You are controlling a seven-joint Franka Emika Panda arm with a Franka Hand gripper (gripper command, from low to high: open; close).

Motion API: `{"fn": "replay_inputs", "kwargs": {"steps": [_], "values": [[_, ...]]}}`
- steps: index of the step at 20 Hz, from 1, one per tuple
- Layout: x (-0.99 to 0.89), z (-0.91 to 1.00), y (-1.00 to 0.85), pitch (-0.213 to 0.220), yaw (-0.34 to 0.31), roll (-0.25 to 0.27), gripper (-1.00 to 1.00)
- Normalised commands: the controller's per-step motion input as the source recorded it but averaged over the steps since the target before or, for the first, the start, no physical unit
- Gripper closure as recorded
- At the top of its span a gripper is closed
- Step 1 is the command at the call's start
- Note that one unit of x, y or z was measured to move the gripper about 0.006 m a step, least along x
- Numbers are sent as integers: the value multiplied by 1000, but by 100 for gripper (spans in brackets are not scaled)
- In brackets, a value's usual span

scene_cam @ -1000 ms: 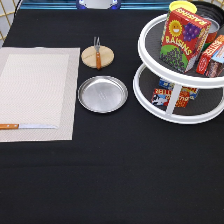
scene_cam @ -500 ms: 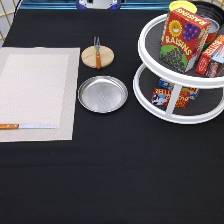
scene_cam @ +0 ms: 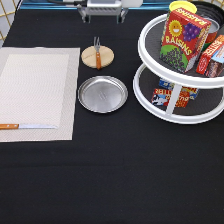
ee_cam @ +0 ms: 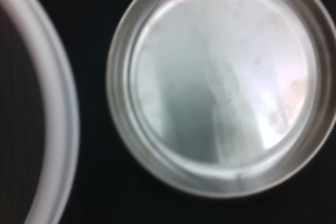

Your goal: Arrange plate and fork

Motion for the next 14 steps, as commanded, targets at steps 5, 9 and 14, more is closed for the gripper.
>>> {"fn": "replay_inputs", "kwargs": {"steps": [5,9,14], "values": [[605,-329,-249,0,0,3,-100],[502,-437,-149,0,0,3,-100],[535,-465,-125,0,0,26,-100]]}}
